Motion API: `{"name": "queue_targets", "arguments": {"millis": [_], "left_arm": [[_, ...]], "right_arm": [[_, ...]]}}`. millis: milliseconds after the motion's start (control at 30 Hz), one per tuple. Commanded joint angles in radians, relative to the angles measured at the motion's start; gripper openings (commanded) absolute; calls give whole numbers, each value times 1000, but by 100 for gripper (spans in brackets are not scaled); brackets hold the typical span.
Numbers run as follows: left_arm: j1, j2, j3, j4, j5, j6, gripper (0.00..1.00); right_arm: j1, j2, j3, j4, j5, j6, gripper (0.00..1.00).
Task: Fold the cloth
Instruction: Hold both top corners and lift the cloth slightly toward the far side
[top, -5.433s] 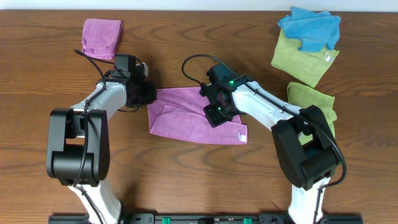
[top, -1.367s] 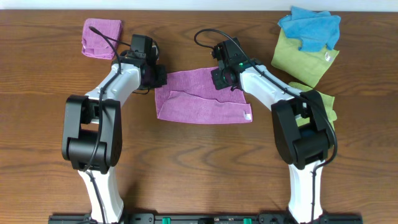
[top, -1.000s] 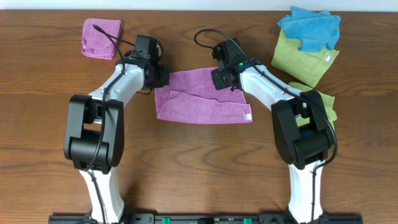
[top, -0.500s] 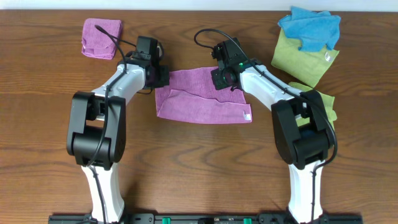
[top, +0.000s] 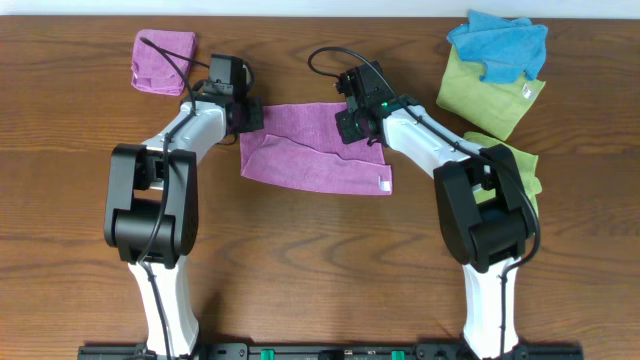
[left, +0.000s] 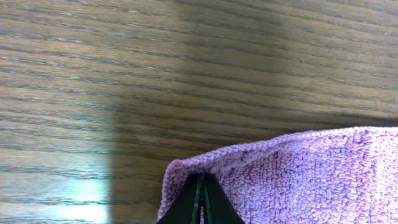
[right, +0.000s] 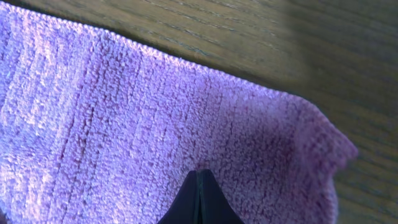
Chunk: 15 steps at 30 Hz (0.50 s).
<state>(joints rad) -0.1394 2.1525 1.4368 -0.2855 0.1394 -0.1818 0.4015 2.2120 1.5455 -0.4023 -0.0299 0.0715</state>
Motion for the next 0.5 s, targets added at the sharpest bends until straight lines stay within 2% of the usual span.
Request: {"name": "queue_targets", "arguments": {"millis": [0, 467], "left_arm": [[9, 48, 9, -23, -3, 21, 6], [8, -10, 289, -293, 14, 29, 6]], "right_arm": [[8, 13, 24, -3, -7, 3, 2], [8, -69, 170, -155, 16, -2, 1]]}}
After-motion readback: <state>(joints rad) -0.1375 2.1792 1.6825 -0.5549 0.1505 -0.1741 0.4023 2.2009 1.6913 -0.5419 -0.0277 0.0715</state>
